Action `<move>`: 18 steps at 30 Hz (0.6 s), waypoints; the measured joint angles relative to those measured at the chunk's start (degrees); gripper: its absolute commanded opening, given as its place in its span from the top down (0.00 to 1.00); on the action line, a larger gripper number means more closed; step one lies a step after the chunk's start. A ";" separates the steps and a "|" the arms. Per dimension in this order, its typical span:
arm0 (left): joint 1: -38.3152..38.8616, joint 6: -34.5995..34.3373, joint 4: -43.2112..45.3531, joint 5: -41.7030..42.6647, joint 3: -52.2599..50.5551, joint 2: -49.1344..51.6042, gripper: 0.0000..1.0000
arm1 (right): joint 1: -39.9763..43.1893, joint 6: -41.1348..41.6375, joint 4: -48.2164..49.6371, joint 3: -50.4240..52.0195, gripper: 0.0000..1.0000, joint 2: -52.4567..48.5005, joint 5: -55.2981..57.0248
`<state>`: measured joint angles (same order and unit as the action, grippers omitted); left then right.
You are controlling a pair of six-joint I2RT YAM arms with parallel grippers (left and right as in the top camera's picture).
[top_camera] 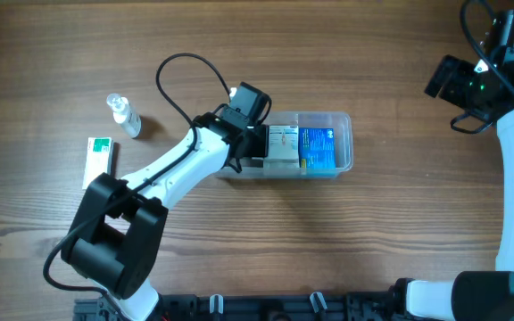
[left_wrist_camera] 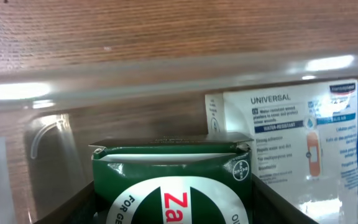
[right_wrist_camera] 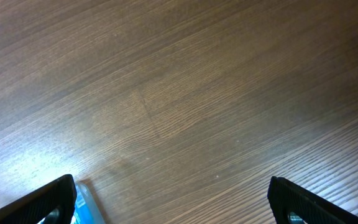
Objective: Pack container
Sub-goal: 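Carry the Zam-Buk tin over the container's left side, then lower the Zam-Buk tin into the container next to the boxes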
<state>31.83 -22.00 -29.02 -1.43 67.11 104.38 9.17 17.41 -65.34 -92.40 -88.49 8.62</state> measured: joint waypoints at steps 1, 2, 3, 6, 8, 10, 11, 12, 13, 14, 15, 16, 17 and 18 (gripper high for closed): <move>0.00 -0.02 -0.24 0.02 0.00 0.00 0.38 | 0.00 0.00 0.00 0.00 0.00 0.00 0.00; 0.00 -0.02 -0.39 0.00 0.00 0.00 0.38 | 0.00 0.00 0.00 0.00 0.00 0.00 0.00; 0.00 -0.02 -0.57 -0.17 0.00 0.00 0.38 | 0.00 0.00 -0.02 0.00 0.00 0.00 0.02; 0.00 0.00 -0.96 -1.09 0.00 0.00 0.39 | 0.00 0.00 0.00 0.00 0.00 0.00 0.02; 0.00 -0.02 -1.38 -1.46 0.00 0.00 0.32 | 0.00 0.00 0.00 0.00 0.00 0.00 0.02; 0.07 -0.26 -1.79 -1.73 0.00 0.00 0.28 | 0.00 0.00 0.00 0.00 0.00 0.00 0.00; 0.07 -0.24 -1.86 -1.75 0.00 0.00 0.23 | 0.00 0.00 0.00 0.00 0.00 0.00 0.00; 0.07 -0.24 -1.84 -1.75 0.00 0.00 0.22 | 0.00 0.00 0.00 0.00 0.00 0.00 0.02; 0.07 -0.39 -1.84 -1.75 0.02 0.00 0.22 | 0.00 0.00 0.00 0.00 0.00 0.00 0.02; 0.07 -0.44 -1.84 -1.75 0.02 0.00 0.22 | 0.00 0.00 0.00 0.00 0.00 0.00 0.02; 0.07 -0.44 -1.84 -1.73 0.02 0.00 0.23 | 0.00 0.00 -0.02 0.00 0.00 0.00 0.00; 0.07 -0.44 -1.84 -1.70 0.02 0.00 0.23 | 0.00 0.00 -0.02 0.00 0.00 0.00 0.02; 0.07 -0.44 -1.84 -1.68 0.02 0.00 0.23 | 0.00 0.00 0.00 0.00 0.00 0.00 0.00; 0.07 -0.44 -1.84 -1.68 0.02 0.00 0.24 | 0.00 0.00 0.00 0.00 0.00 0.00 0.02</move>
<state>31.90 -22.44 -30.85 -3.11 67.13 104.38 9.17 17.41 -65.34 -92.40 -88.49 8.64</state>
